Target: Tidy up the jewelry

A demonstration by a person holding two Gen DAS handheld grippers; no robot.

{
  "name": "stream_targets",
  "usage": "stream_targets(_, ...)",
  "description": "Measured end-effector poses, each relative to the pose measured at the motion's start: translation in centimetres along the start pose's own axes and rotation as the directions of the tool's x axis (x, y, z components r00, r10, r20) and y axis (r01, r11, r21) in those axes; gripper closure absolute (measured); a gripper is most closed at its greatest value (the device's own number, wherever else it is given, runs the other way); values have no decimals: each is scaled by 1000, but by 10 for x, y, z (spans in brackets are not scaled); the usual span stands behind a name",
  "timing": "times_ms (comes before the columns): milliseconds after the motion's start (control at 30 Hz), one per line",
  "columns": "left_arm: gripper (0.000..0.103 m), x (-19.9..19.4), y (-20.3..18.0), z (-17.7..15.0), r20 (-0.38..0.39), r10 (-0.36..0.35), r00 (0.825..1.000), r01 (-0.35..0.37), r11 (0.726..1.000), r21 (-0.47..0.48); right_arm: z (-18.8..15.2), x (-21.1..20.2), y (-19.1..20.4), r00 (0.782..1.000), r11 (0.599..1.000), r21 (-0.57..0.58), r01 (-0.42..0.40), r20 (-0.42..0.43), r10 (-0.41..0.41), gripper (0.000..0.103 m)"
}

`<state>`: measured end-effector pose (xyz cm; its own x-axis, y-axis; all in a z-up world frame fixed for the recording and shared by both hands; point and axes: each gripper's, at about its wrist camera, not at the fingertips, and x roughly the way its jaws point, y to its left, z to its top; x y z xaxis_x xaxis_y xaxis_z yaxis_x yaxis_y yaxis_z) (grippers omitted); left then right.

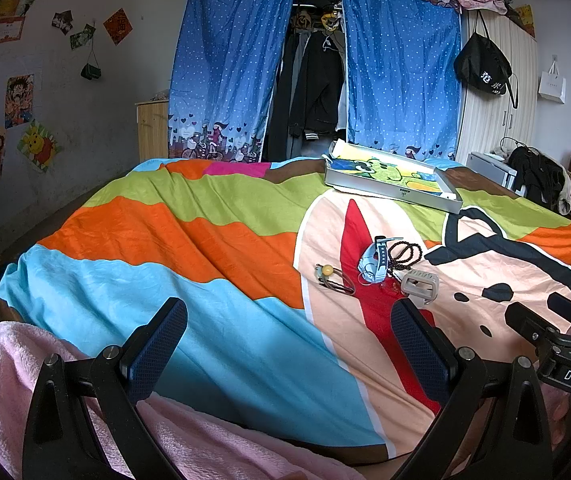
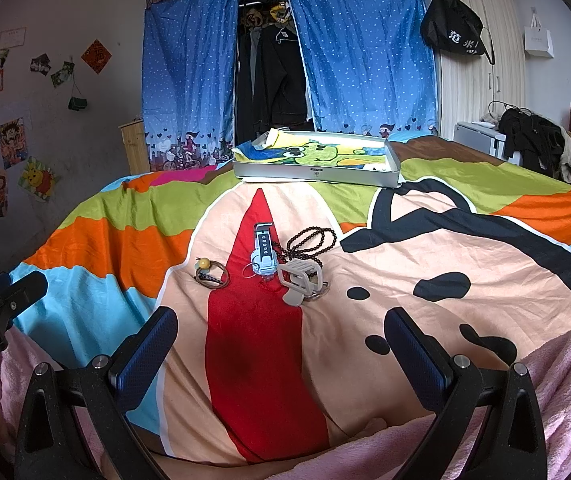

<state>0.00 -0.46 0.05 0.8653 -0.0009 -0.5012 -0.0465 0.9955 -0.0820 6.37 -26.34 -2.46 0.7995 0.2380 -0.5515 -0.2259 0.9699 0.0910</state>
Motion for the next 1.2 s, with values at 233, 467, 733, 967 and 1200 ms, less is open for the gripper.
stream_targets(233, 3, 3, -5, 1, 1, 2, 1000, -2, 1000, 2, 0, -1, 0, 1000, 1000, 0, -4, -1, 4, 0)
stream_targets(467, 3, 3, -9, 5, -6, -7, 1000, 7, 1000, -8, 3, 0, -4, 1000, 999, 32, -15, -18, 16, 0)
stream_targets(733, 3, 27, -4, 26, -75, -93, 993, 95, 995, 23, 25, 6, -29, 993, 987, 139, -79, -75, 90, 0)
stream_targets(967, 4, 82, -1, 41, -244, -192, 951, 198, 980, 2, 49, 38, -41, 979, 991, 89, -97, -173, 111, 0)
stream_targets(1200, 12, 140, -3, 58, -365, -240, 900, 251, 968, -16, 62, 89, -53, 953, 991, 42, -124, -272, 130, 1)
